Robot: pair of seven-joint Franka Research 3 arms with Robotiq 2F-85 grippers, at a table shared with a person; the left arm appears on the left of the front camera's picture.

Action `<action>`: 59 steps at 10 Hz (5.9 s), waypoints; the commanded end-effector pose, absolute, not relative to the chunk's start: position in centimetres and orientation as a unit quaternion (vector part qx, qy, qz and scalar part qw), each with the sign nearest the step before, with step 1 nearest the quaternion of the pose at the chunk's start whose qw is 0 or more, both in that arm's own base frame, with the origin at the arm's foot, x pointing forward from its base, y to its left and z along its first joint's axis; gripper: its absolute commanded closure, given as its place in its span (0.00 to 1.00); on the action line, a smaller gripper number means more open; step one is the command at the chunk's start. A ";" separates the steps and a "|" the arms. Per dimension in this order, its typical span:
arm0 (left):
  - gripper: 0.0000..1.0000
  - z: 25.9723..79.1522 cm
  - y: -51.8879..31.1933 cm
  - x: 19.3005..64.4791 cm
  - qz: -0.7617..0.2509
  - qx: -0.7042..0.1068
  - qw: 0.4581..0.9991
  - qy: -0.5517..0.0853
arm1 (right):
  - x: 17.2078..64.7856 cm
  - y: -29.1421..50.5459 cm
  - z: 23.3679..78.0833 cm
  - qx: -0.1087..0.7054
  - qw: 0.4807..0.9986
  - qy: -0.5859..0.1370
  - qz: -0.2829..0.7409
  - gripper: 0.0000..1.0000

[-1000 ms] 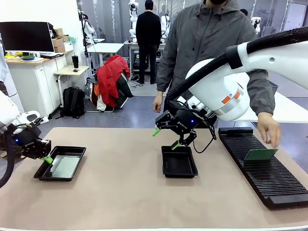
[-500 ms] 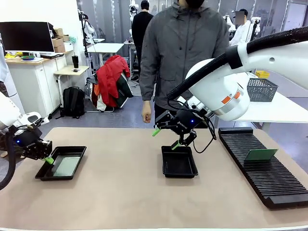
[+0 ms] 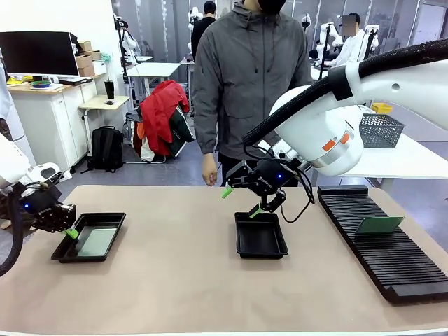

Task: Inspect and transfer BCBs to ESD trays.
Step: Pick up the ESD tray and place it on the left side of the table, then pick up the Blank PCB from the PCB Rack and place it in the right ESD tray.

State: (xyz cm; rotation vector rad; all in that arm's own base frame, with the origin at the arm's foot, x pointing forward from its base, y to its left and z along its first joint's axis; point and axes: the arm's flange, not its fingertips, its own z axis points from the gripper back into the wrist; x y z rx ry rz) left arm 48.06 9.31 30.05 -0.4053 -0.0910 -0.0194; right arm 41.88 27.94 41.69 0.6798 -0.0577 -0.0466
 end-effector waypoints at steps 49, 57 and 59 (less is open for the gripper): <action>0.00 46.1 4.1 43.3 -0.017 -0.060 0.998 -0.024 | 41.1 25.6 43.4 0.323 0.946 -0.026 0.013 0.00; 0.00 46.1 4.1 43.3 -0.017 -0.060 0.998 -0.024 | 36.5 7.2 55.8 0.183 0.941 -0.055 0.278 0.00; 0.00 46.1 4.1 43.3 -0.017 -0.060 0.998 -0.024 | 35.7 3.1 59.3 0.141 0.914 -0.066 0.375 0.00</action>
